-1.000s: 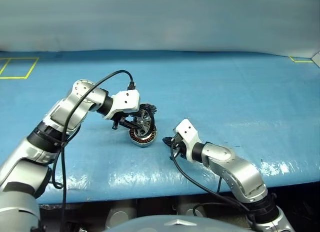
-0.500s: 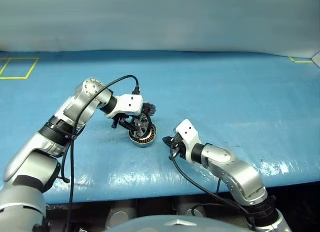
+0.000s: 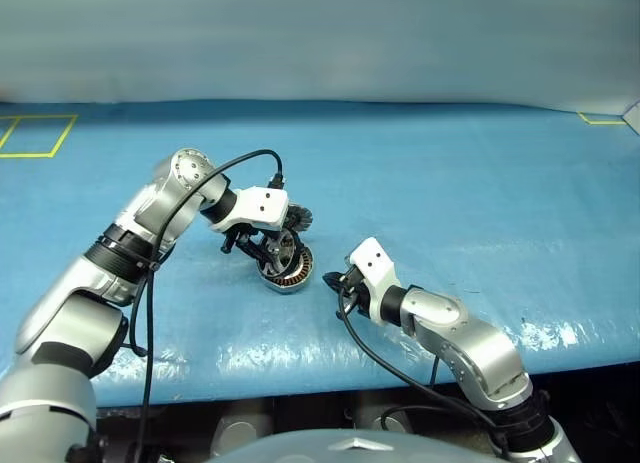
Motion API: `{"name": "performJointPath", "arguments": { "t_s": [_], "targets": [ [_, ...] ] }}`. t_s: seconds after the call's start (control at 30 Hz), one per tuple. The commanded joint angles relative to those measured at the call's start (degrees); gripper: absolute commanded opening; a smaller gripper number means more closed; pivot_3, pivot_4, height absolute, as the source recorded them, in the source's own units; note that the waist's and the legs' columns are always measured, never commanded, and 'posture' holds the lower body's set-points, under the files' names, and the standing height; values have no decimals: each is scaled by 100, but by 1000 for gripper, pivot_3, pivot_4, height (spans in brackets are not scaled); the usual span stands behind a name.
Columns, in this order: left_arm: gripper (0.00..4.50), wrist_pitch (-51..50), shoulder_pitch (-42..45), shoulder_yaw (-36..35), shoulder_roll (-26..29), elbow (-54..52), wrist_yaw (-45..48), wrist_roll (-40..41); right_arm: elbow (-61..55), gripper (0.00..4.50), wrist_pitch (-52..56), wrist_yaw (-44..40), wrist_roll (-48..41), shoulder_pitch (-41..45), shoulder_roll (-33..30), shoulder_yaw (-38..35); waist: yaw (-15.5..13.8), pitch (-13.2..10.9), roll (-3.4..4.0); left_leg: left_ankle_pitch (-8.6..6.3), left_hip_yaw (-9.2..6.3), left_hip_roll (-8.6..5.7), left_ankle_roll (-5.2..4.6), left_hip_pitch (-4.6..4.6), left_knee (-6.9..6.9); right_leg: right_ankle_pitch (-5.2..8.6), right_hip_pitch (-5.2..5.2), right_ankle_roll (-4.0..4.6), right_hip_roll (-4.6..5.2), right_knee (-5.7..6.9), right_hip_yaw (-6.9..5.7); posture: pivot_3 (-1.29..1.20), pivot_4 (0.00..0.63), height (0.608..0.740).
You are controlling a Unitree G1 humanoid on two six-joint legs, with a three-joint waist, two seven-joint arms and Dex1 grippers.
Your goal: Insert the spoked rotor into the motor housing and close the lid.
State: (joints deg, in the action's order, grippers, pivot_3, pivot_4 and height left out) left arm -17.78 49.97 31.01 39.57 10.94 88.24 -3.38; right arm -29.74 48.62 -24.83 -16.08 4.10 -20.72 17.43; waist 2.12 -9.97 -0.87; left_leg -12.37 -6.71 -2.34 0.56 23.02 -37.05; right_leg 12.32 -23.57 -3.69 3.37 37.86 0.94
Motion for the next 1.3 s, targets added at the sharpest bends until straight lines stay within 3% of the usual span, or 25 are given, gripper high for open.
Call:
{"name": "performJointPath", "arguments": {
  "t_s": [0.03,0.17,0.3,0.57,1.3],
  "targets": [
    [1704,152,200,-77,-31,40,60,-63,-227,0,-662,-162,-27,-174,6,-75,0,0,0,0,0,0,0,0,0,0,0,0,0,0,0,0,150,740],
    [1704,219,217,-74,-67,136,80,-116,254,0,-2428,-250,291,-748,175,-110,1,0,0,-1,-2,0,-1,0,3,1,0,-1,0,-3,-2,0,150,740],
    [1704,265,229,-80,-109,211,99,-161,690,0,-2894,-551,213,-982,174,-79,4,0,0,0,4,0,-1,0,-3,-2,2,-5,0,-3,1,0,150,740],
    [1704,251,256,-51,-174,200,189,-210,1160,0,-3014,-939,-85,-1038,270,-179,-4,0,0,0,1,0,-1,-3,-2,0,4,-1,0,0,1,0,150,740],
    [1704,559,777,570,-356,853,426,-497,1164,0,-2807,-721,-49,-1138,400,-233,-5,0,0,0,0,0,-1,-2,-3,0,4,-1,0,2,1,0,150,740]
  ]
}}
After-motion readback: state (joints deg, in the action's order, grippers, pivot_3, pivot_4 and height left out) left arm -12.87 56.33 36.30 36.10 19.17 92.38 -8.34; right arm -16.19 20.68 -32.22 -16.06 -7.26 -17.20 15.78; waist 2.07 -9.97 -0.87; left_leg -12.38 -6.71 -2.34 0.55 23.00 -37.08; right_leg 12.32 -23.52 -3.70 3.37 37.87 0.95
